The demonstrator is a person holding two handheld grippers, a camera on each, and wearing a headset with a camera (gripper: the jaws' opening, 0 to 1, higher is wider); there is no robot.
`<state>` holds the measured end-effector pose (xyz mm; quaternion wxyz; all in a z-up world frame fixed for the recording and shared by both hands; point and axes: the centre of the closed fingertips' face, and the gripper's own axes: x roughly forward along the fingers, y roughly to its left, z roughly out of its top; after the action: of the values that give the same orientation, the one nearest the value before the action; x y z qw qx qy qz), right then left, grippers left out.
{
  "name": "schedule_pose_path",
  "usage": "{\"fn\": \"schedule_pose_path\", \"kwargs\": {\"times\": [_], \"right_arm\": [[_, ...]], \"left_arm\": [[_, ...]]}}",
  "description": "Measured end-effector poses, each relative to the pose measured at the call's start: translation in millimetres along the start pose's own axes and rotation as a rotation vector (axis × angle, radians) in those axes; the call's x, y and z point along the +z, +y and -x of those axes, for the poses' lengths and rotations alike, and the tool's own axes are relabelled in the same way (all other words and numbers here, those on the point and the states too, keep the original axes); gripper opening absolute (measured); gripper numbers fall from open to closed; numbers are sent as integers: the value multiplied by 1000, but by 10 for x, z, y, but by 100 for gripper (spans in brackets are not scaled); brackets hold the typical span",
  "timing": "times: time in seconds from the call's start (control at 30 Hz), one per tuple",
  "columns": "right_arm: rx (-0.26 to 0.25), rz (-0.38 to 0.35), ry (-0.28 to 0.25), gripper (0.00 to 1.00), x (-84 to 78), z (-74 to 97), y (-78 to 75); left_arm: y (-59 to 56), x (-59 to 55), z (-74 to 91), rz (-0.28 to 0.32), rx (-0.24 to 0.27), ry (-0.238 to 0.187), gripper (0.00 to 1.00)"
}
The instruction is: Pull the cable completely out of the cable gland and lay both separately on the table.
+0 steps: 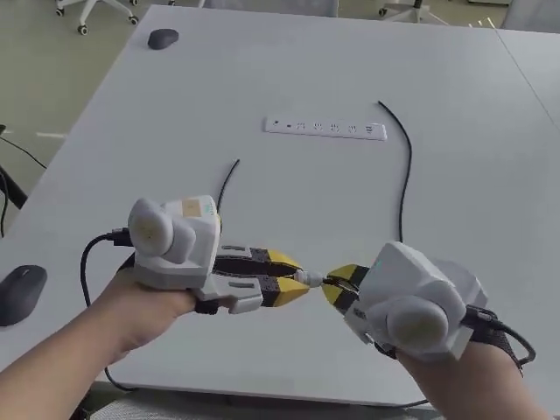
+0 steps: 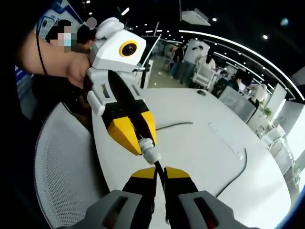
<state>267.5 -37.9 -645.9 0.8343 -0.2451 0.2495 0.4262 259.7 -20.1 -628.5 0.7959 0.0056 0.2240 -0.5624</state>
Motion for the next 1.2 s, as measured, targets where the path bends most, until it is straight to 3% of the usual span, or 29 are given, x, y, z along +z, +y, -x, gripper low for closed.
{"fn": "schedule_pose_path", "kwargs": {"times": [0.2, 0.43, 0.57, 0.83, 0.9, 1.2], "right_arm": [[-13, -51, 15, 0, -90, -6, -66], [-13, -197, 2, 0, -137, -14, -112], [-28, -226, 5, 0, -176, -15, -157], [-77, -329, 44, 0, -414, -29, -274], [-93, -414, 61, 0, -531, -36, -305], [-131, -635, 88, 0, -850, -68, -345]], "left_arm": [[24, -16, 26, 0, 3, 4, 14], [34, -1, 30, 5, 8, 0, 14], [50, 16, 71, 16, 15, -8, 14], [35, 26, 120, 28, 17, -22, 14], [24, 18, 118, 29, 15, -20, 14], [-11, -17, 107, 26, 9, -12, 14]]}}
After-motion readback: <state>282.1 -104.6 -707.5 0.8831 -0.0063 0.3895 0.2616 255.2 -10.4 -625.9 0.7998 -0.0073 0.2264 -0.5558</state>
